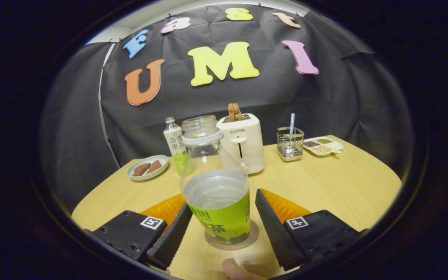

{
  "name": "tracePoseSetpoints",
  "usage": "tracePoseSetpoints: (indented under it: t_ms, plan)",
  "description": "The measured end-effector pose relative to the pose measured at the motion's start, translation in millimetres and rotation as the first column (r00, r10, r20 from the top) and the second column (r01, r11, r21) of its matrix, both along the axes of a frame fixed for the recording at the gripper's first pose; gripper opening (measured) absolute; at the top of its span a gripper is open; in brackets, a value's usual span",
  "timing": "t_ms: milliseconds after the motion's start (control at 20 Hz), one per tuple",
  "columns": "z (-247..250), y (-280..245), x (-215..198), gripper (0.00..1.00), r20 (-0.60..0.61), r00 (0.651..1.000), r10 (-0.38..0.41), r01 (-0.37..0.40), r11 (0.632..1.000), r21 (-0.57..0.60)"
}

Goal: Take the bottle from table, then pour the juice into the cup, finally place the bottle on the coaster

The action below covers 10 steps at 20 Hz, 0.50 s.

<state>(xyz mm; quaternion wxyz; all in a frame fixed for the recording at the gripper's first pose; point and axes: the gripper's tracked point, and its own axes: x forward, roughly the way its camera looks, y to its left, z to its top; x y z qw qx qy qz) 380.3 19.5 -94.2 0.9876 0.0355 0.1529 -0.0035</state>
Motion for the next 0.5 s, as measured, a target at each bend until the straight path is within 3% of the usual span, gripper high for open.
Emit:
tracePoseSetpoints:
  t_ms: [250,500]
  plan:
    - [28,15,-36,0.99,0.054,0.998,0.022,-0.026,0.998,0.06]
    - [73,28,-92,1.0,0.145,0.988,0.047,-0.043,0.998,-0.035]
